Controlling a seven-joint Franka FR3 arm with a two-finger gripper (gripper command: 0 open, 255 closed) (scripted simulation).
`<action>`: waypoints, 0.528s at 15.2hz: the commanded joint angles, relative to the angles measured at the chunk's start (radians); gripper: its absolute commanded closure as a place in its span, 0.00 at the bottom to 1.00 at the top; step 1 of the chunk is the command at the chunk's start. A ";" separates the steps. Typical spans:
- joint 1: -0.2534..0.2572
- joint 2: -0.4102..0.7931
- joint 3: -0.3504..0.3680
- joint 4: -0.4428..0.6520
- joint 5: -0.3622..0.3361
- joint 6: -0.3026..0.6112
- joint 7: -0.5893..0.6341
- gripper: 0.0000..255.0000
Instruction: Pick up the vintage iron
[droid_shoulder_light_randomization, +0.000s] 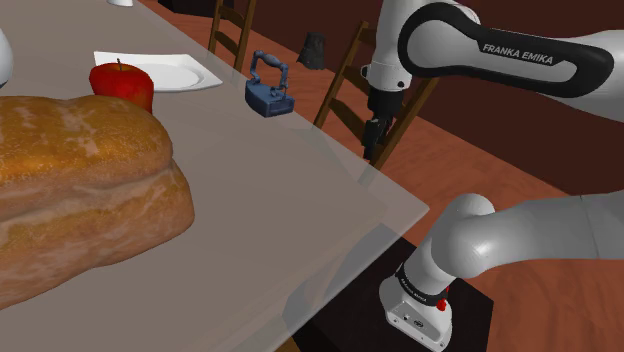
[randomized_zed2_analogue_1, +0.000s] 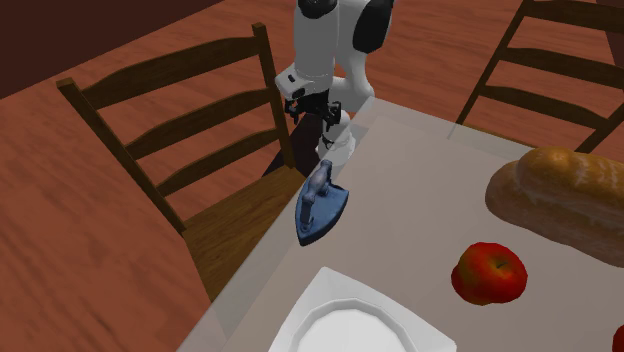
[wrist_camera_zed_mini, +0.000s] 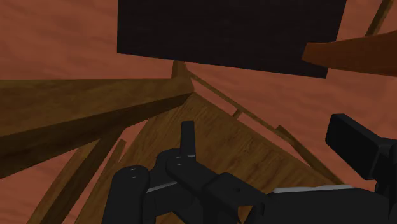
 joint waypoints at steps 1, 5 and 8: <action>0.000 0.000 0.000 0.000 0.000 0.000 0.000 0.00; 0.003 0.135 0.034 0.151 0.031 -0.006 0.049 0.00; 0.003 0.235 0.057 0.273 0.047 -0.020 0.086 0.00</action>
